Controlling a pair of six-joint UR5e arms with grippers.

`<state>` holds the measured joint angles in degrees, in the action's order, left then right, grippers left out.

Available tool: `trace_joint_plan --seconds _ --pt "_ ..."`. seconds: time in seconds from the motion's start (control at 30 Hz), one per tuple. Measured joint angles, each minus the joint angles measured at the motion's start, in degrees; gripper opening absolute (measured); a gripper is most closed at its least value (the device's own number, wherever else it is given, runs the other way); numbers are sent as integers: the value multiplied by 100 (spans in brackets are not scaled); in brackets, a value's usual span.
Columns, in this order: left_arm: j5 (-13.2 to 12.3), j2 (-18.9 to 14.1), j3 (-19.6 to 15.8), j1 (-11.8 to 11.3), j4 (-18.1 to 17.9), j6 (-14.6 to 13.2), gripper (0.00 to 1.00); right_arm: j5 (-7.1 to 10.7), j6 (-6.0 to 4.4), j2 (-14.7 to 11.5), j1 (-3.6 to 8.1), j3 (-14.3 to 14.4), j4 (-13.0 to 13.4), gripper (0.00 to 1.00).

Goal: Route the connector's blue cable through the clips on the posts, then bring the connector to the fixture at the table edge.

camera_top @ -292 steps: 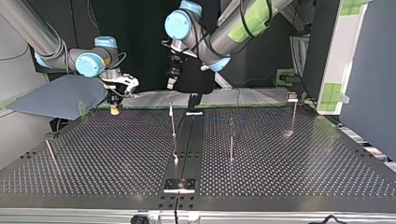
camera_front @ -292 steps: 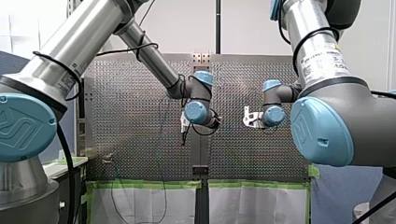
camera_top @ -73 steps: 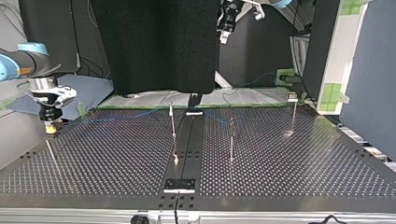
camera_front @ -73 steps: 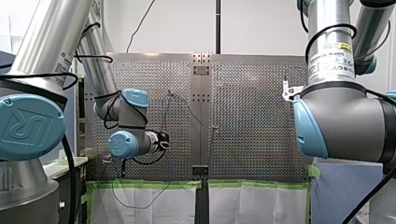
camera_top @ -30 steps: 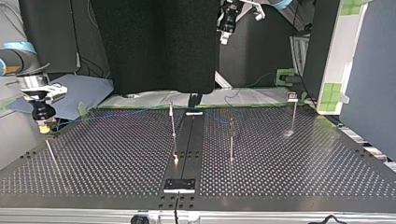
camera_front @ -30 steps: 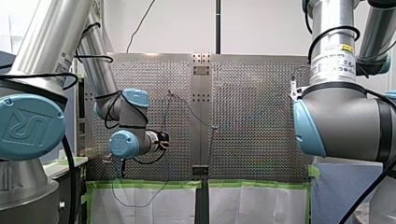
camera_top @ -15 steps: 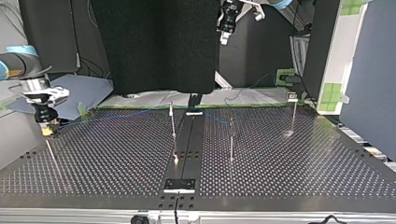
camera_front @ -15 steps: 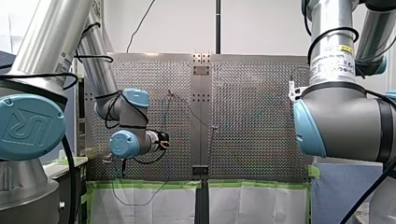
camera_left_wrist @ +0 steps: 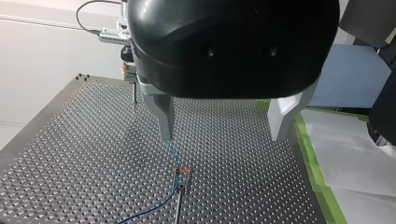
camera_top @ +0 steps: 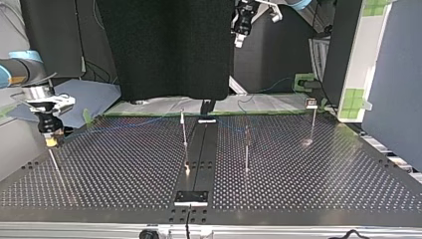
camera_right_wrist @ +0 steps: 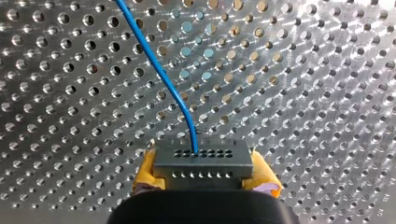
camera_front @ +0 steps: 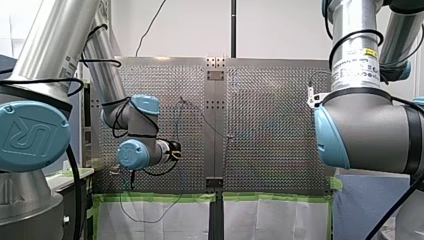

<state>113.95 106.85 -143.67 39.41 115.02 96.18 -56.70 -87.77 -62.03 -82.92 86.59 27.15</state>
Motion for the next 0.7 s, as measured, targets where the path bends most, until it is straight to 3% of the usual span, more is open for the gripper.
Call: trace_joint_plan --seconds 0.7 --pt "-2 -1 0 1 4 -5 100 -22 -23 18 -10 -15 57 0"
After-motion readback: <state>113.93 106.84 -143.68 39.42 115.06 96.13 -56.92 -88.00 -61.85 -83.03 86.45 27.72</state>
